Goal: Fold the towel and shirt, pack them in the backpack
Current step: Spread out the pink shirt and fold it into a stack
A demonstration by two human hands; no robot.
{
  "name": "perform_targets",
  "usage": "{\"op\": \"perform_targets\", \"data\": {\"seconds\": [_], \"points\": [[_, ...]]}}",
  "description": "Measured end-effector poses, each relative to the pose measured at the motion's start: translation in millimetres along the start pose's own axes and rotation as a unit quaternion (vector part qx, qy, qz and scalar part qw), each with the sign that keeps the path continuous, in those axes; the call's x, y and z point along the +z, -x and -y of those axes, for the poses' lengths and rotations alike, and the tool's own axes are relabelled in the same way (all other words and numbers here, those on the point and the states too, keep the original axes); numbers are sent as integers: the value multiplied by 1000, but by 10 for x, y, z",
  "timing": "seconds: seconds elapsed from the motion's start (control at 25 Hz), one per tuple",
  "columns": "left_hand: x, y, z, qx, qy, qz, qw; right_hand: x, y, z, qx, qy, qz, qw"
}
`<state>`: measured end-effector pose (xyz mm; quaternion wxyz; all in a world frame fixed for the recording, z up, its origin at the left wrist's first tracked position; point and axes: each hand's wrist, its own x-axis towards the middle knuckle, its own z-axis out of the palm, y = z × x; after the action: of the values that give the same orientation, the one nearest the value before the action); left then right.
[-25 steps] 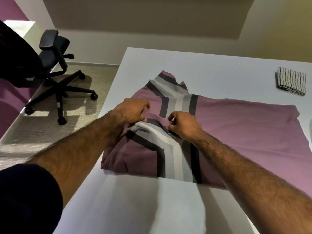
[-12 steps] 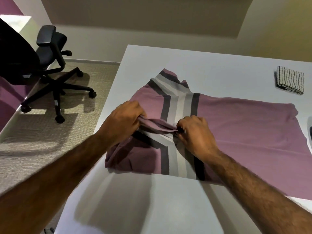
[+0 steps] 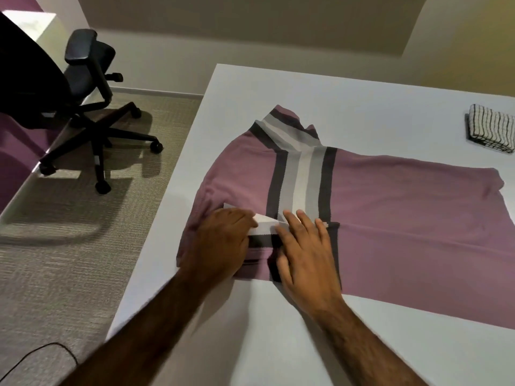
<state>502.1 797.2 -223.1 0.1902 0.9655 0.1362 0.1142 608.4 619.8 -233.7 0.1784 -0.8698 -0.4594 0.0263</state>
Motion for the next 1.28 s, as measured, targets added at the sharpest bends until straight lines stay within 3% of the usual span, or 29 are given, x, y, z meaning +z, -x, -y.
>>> {"op": "perform_targets", "data": {"seconds": [0.16, 0.28, 0.68, 0.84, 1.0, 1.2, 1.28], "points": [[489, -34, 8, -62, -69, 108, 990, 327, -97, 241, 65, 16, 59, 996], [600, 30, 86, -122, -110, 97, 982, 451, -79, 199, 75, 66, 82, 992], [508, 207, 164, -129, -110, 138, 976, 184, 9, -37, 52, 44, 131, 989], [360, 110, 178, -142, -96, 82, 982, -206, -136, -856, 163, 27, 84, 983], [530, -858, 77, -118, -50, 78, 989, -268, -330, -1679, 126, 77, 125, 981], [752, -1027, 512, -174, -129, 102, 971, -750, -319, -3027, 178, 99, 105, 974], [673, -939, 711, -218, -165, 125, 954, -956, -266, -3534, 247, 106, 93, 959]]}}
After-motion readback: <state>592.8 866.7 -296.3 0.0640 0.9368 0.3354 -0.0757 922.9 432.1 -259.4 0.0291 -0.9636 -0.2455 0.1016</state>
